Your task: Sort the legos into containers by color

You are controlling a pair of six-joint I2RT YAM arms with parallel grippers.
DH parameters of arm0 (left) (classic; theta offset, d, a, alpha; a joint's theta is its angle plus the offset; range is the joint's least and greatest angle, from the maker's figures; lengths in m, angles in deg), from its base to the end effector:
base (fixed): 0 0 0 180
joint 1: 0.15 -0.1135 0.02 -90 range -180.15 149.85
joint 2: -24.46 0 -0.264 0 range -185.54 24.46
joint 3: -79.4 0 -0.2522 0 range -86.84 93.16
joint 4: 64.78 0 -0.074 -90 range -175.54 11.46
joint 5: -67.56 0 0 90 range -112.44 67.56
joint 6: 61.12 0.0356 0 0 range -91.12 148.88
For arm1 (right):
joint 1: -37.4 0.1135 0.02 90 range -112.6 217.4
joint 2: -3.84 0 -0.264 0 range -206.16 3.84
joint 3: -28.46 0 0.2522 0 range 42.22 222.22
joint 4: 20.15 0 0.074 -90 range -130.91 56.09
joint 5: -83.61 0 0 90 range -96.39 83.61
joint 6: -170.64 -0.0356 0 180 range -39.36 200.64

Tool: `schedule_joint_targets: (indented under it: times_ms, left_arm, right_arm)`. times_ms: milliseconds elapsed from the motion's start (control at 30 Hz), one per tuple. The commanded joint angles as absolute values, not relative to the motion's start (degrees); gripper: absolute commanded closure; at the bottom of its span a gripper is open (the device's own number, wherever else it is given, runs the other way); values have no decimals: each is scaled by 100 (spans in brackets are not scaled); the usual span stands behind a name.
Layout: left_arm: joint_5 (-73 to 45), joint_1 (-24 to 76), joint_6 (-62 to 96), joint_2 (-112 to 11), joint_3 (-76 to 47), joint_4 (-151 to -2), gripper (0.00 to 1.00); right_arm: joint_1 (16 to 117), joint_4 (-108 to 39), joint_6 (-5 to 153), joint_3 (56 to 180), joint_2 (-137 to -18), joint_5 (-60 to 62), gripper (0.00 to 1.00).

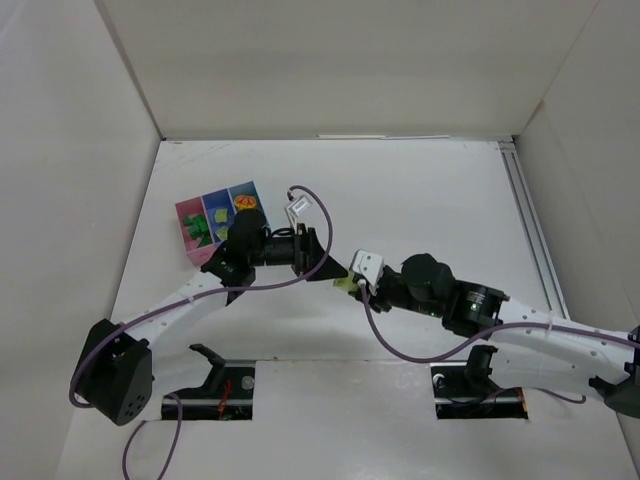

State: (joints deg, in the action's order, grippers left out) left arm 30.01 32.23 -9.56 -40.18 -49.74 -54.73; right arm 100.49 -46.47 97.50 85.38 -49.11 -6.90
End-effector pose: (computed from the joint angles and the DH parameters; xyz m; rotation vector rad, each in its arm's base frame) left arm 0.1938 -0.1563 0.2858 0.7045 1.7662 -1.6304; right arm 0.0971 0.1906 0.3000 -1.2787 1.5345 0.5172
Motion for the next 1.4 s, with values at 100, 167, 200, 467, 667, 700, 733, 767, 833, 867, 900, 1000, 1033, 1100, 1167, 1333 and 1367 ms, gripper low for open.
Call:
schedule_joint_targets:
  times_ms: [100, 167, 200, 467, 667, 700, 733, 767, 833, 867, 900, 1000, 1033, 1100, 1167, 1333, 1367]
  left_arm:
    - [3021, 3527, -883, -4233, -4571, -5217, 6]
    - [3021, 3641, -883, -4233, -4571, -5217, 13]
    - [3021, 3641, -831, -4233, -4519, -5217, 17]
    - [2836, 3641, -830, -4233, -4518, -5463, 53]
    - [2766, 3641, -769, -4233, -4457, -5578, 75]
    - [2766, 3641, -769, -4233, -4457, -5578, 77]
    - [2714, 3641, -769, -4233, -4457, -5578, 78]
    - [2713, 3641, -716, -4233, -4404, -5647, 80]
    - [2557, 3641, -664, -4233, -4404, -5814, 82]
    - [2494, 3641, -663, -4233, -4334, -5902, 83]
    - [2433, 3641, -524, -4181, -4334, -6094, 83]
    - [2256, 3641, -452, -4119, -4229, -6324, 85]
    - [2169, 3641, -374, -4119, -4228, -6455, 85]
    - [2037, 3589, -294, -4066, -4159, -6632, 86]
    - [2036, 3449, -232, -4014, -4097, -6886, 89]
    - [1818, 3193, -40, -3707, -4096, -7106, 91]
    - [1712, 3193, -39, -3706, -4096, -7272, 91]
  right_arm:
    - [10086, -4314, 9997, 8968, -5003, -736, 99]
    - [10086, -4314, 9997, 8968, -5082, -789, 100]
    - [10086, -4314, 9997, 9029, -5083, -789, 100]
    - [10086, -4533, 9945, 9030, -5145, -1246, 100]
    - [10086, -4604, 9883, 9082, -5092, -1500, 100]
    - [10086, -4552, 9883, 9082, -5092, -1500, 100]
    - [10086, -4551, 9883, 9082, -5092, -1570, 100]
    - [10086, -4551, 9831, 9082, -5092, -1632, 100]
    - [10086, -4735, 9830, 9082, -5145, -1833, 100]
    - [10086, -4797, 9752, 9082, -5145, -1939, 100]
    - [10086, -4858, 9682, 9082, -5145, -2010, 100]
    - [10086, -5166, 9436, 8977, -4996, -2212, 100]
    - [10086, -5245, 9278, 8899, -4856, -2273, 100]
    - [10086, -5184, 9277, 8836, -4680, -2196, 100]
    - [10086, -5184, 9110, 8766, -4461, -2325, 100]
    - [10086, -5184, 9057, 8704, -4327, -2327, 100]
    - [10086, -5184, 9057, 8704, -4327, -2327, 100]
